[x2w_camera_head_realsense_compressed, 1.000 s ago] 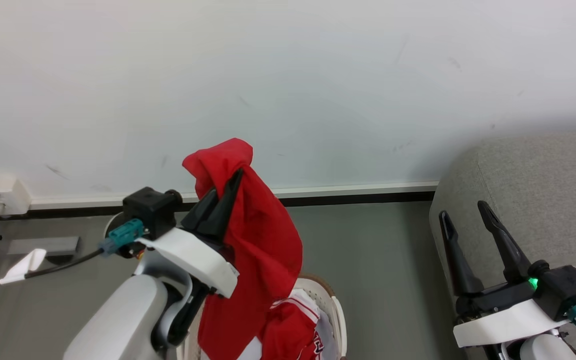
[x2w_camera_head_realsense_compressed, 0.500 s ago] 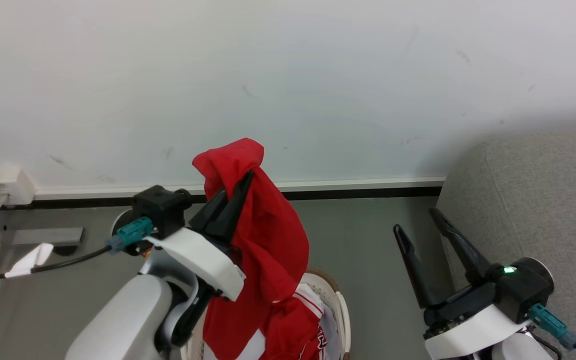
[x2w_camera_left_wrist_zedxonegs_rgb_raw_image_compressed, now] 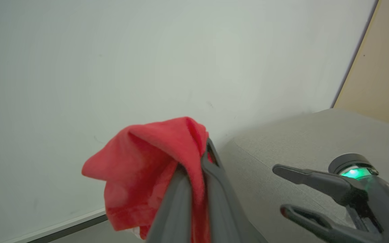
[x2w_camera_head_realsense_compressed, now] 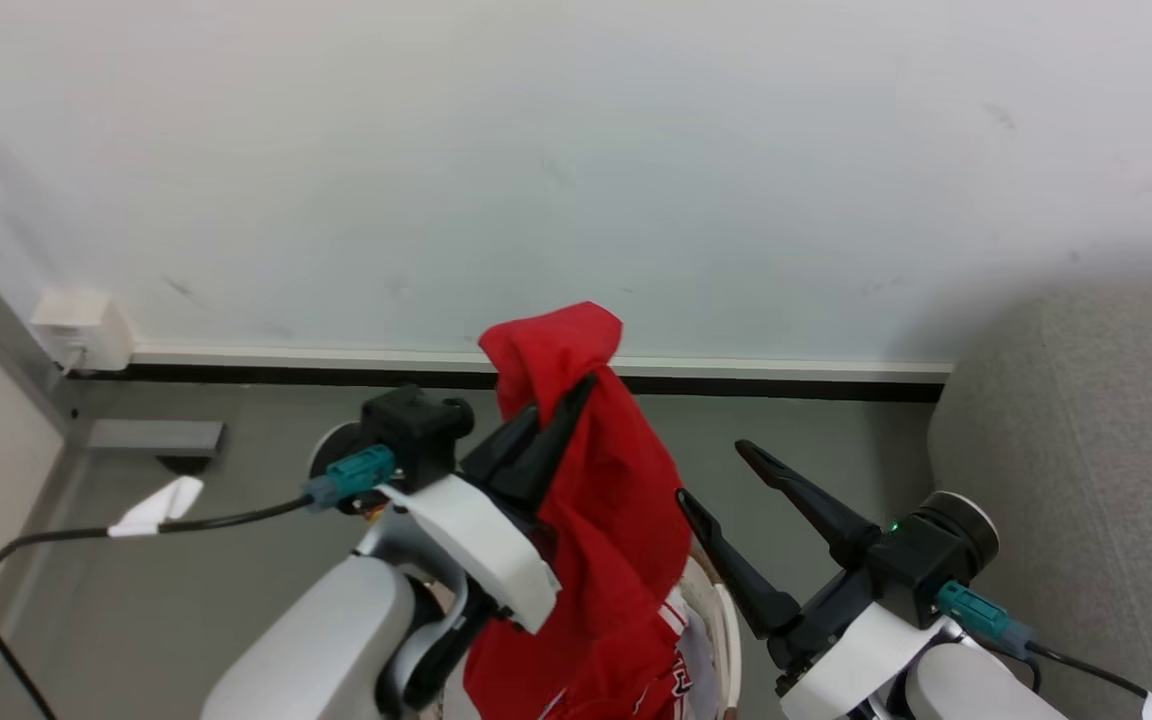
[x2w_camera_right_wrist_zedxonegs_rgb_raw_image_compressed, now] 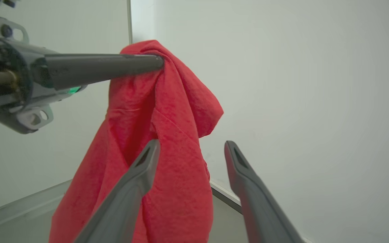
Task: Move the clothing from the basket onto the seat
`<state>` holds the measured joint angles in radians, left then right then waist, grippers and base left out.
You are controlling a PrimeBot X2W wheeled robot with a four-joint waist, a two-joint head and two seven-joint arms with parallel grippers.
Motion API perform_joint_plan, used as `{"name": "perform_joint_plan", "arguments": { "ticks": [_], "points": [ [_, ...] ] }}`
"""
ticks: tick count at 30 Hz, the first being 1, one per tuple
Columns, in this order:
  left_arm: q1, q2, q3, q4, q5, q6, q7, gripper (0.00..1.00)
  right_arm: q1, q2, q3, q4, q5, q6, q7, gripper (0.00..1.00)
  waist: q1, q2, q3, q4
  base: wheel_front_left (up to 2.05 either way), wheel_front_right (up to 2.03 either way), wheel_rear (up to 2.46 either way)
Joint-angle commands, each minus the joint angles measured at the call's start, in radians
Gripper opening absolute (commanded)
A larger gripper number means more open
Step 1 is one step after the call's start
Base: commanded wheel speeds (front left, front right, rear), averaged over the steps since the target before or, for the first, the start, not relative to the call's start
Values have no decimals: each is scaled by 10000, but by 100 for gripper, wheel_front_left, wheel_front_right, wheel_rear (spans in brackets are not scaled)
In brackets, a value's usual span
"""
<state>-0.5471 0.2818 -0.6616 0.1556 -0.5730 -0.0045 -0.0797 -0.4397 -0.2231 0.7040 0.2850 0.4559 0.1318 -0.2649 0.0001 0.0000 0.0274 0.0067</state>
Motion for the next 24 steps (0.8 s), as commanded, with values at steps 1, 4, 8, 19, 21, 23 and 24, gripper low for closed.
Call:
{"name": "perform_joint_plan", "arguments": {
  "ticks": [1,4,8,19,21,23,24],
  "points": [
    [-140,-91,-96,59,124,-90,-5,0,-209,-92,190,177,169,-21,8,100,-1,0,-51,251,0,0,0],
    [-200,-295,-296,152,134,-205,-17,0,-421,-91,531,460,403,-21,8,100,-1,0,-109,516,0,0,0],
    [-242,-448,-605,157,139,-442,39,0,-698,-23,975,930,704,-21,9,100,-1,0,-191,830,0,0,0],
    [-356,-809,-1581,-77,82,-909,349,0,-1400,91,2166,2862,1733,-21,9,100,-1,0,-422,1799,0,0,0],
    [-390,-884,-1694,-101,35,-952,388,0,-1502,61,2522,3185,2055,-21,9,100,-1,0,-456,1948,0,0,0],
    [-425,-906,-1753,-106,-3,-979,370,0,-1633,36,2757,3419,2298,-21,8,100,-1,0,-479,2051,0,0,0],
    [-428,-901,-1766,-102,-13,-980,355,0,-1677,41,2839,3504,2414,-21,8,100,-1,0,-486,2080,0,0,0]
  ]
}}
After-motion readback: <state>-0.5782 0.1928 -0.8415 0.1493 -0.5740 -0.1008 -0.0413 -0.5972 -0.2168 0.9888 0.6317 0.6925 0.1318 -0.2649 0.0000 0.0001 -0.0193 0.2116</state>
